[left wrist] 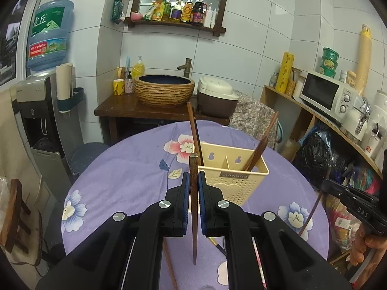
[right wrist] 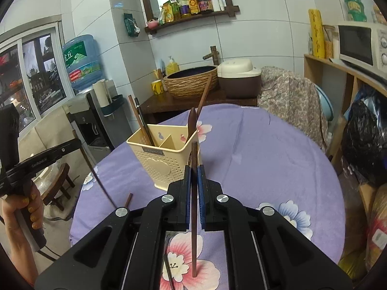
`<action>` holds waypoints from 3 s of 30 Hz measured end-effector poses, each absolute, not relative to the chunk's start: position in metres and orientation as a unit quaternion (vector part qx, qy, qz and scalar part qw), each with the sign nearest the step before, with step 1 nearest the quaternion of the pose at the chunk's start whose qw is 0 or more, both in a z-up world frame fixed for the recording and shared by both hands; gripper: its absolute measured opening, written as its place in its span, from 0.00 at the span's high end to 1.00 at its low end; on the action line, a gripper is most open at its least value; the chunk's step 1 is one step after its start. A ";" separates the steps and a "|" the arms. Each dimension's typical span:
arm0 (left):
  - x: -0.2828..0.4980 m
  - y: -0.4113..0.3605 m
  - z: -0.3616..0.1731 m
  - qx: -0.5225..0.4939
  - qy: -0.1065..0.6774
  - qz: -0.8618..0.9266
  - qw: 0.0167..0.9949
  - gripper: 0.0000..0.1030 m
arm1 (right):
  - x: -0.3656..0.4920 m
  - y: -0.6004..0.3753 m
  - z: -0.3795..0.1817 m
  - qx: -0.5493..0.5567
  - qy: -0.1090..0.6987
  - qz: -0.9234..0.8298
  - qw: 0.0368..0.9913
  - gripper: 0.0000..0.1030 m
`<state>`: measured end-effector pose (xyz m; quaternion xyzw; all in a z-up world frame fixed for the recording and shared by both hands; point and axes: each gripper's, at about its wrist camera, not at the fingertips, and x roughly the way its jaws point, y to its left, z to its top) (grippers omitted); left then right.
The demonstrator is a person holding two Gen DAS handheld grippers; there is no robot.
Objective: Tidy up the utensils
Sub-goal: 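Lift both brown chopsticks and lower them into the holder, then open both tools to release the chopsticks and withdraw from the holder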
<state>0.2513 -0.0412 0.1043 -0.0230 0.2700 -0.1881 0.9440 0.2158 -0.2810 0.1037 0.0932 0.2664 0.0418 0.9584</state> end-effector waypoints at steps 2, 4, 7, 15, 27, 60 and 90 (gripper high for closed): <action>0.252 -0.041 0.103 -0.026 0.268 -0.186 0.945 0.92 | 0.216 -0.282 0.104 0.090 0.265 0.039 0.959 0.94; 0.252 -0.039 0.103 -0.026 0.266 -0.183 0.946 0.92 | 0.216 -0.284 0.105 0.092 0.265 0.041 0.959 0.94; 0.253 -0.039 0.104 -0.032 0.269 -0.186 0.944 0.92 | 0.216 -0.282 0.107 0.086 0.264 0.043 0.960 0.94; 0.252 -0.032 0.127 -0.036 0.252 -0.194 0.947 0.92 | 0.216 -0.279 0.130 0.084 0.248 0.063 0.963 0.94; 0.273 -0.040 0.253 -0.069 0.163 -0.212 0.961 0.92 | 0.261 -0.258 0.265 0.089 0.156 0.083 0.980 0.94; 0.337 -0.071 0.114 -0.057 0.279 -0.185 0.941 0.90 | 0.327 -0.260 0.144 0.101 0.229 0.021 0.968 0.93; 0.215 -0.016 0.026 0.022 0.300 -0.285 0.910 0.16 | 0.219 -0.241 0.050 0.052 0.282 0.029 0.958 0.22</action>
